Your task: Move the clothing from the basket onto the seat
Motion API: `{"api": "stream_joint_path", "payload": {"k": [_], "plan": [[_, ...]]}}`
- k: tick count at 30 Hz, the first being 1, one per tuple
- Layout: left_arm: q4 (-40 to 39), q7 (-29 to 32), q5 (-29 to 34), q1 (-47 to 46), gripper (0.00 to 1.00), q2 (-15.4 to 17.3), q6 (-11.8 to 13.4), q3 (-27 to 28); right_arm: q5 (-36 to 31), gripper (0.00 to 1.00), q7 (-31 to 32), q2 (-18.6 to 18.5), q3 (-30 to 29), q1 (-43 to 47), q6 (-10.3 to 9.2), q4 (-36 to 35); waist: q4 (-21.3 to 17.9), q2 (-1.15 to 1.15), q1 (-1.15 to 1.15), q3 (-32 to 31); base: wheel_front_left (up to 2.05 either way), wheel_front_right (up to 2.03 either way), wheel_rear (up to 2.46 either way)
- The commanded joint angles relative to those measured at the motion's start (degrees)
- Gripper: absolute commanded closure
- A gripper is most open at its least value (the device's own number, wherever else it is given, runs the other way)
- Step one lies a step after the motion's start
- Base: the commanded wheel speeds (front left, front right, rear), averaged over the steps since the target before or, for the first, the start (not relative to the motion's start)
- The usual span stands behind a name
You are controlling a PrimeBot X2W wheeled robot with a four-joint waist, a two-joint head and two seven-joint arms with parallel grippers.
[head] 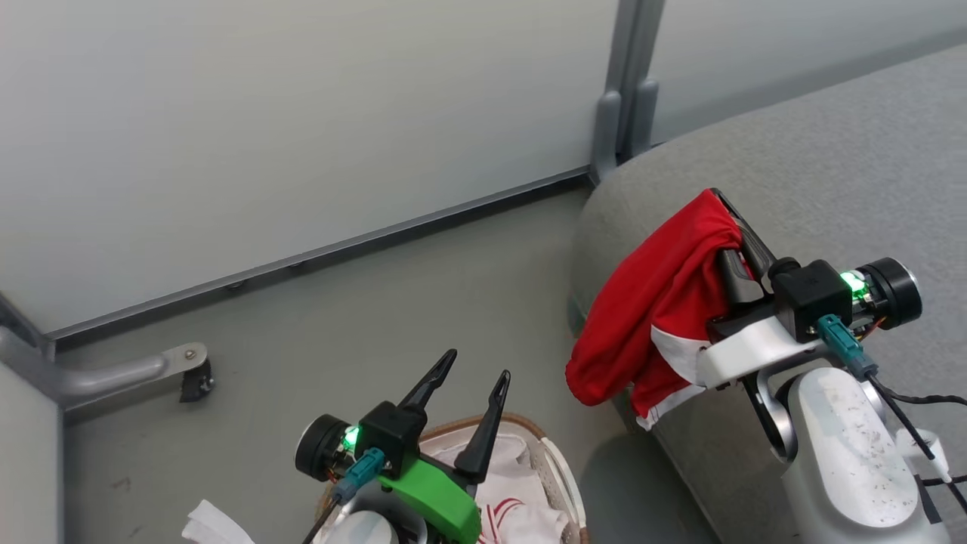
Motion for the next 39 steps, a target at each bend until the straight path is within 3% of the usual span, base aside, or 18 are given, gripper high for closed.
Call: {"api": "stream_joint_path", "payload": {"k": [1, 8, 17, 28, 39], "plan": [[0.09, 0.05, 0.53, 0.3, 0.0, -0.26, -0.29, 0.33, -0.25, 1.0, -0.13, -0.17, -0.28, 0.05, -0.07, -0.22, -6.6, 0.0, 0.0, 2.17, 0.0, 0.0, 0.0], [0.74, 0.05, 1.7, -0.56, 0.0, -0.71, -0.96, 0.14, 0.02, 1.0, -0.12, -0.16, -1.57, 0.03, -0.06, -0.39, -12.69, 0.0, 0.0, 3.68, 0.0, 0.0, 0.0], [0.94, 0.05, 2.79, -1.64, 0.0, -1.02, -1.35, 0.13, 0.44, 1.0, -0.12, -0.15, -2.56, -0.2, -0.06, -0.18, -15.22, 0.0, 0.0, 5.17, 0.0, 0.0, 0.0], [0.32, 0.04, 4.34, -3.87, 0.0, -1.11, -1.69, -0.4, -4.34, 1.0, -0.13, -0.92, -7.02, -9.08, -0.07, 0.9, -12.48, 0.0, 0.0, 11.36, 0.0, 0.0, 0.0], [-0.69, 0.05, 7.71, -11.3, 0.0, 1.48, -1.69, -1.0, -6.38, 1.0, -0.12, -12.4, -15.57, -30.63, -0.07, 5.22, -6.11, 0.0, 0.0, 27.14, 0.0, 0.0, 0.0]]}}
